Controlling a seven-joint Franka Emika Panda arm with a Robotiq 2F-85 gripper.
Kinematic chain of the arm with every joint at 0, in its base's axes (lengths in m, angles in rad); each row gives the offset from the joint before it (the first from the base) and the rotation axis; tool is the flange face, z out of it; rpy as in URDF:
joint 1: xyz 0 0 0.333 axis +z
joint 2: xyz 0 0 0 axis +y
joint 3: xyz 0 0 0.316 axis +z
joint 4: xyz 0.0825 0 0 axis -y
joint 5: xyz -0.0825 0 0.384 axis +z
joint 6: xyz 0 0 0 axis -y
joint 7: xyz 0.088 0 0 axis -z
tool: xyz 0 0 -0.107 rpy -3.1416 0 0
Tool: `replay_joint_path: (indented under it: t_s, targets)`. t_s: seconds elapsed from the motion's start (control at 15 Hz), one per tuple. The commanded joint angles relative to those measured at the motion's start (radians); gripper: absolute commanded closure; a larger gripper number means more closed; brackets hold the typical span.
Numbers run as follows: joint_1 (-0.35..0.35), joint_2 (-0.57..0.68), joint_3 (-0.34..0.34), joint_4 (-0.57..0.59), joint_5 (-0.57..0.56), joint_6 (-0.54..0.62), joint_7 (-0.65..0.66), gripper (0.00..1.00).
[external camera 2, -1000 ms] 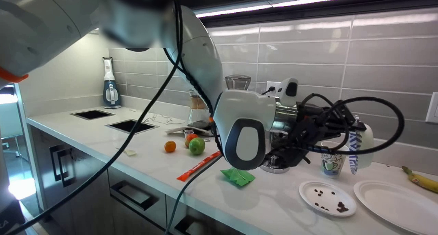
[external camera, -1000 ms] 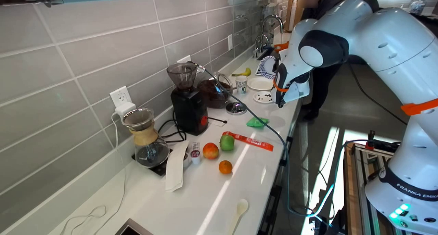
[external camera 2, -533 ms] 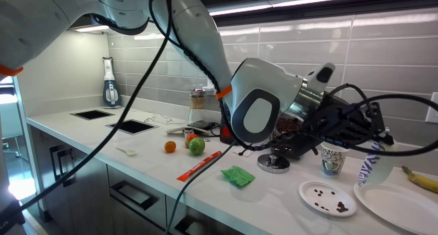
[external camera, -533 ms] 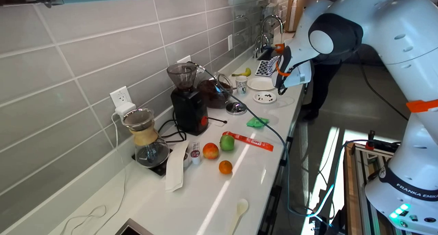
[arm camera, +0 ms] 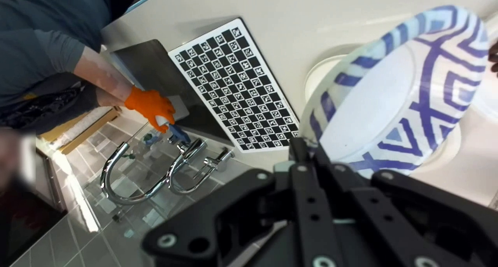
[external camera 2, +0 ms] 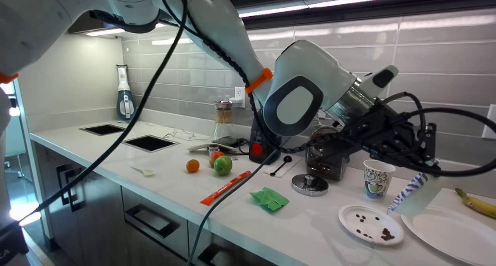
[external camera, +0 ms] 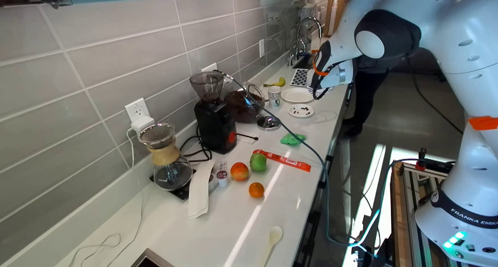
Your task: Pick up the bowl and pour it's contents on the plate
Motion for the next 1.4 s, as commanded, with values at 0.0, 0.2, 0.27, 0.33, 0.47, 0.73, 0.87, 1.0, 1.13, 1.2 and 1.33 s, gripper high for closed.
replay_joint_path:
  t_s: [0.0,0.2,0.27,0.33,0.47,0.73,0.87,1.0,1.13,1.2,1.33]
  targets:
    - [0.050,-0.025,-0.055,-0.002,0.008,-0.153,0.015,0.99]
    - [0.021,-0.094,-0.049,-0.016,-0.250,-0.242,0.215,0.99]
    - [0.005,-0.119,-0.036,-0.014,-0.335,-0.268,0.284,0.99]
    - [-0.012,-0.139,-0.022,-0.008,-0.399,-0.293,0.334,0.99]
    - [-0.045,-0.184,0.010,-0.004,-0.497,-0.341,0.404,0.99]
    - [-0.150,-0.282,0.136,-0.007,-0.609,-0.430,0.460,0.99]
    - [-0.227,-0.329,0.229,-0.009,-0.624,-0.480,0.449,0.99]
    - [-0.306,-0.364,0.319,-0.013,-0.616,-0.520,0.435,0.99]
    - [-0.388,-0.386,0.409,-0.010,-0.588,-0.557,0.416,0.99]
    - [-0.428,-0.391,0.453,-0.006,-0.572,-0.574,0.403,0.99]
    - [-0.500,-0.395,0.529,-0.001,-0.545,-0.610,0.378,0.99]
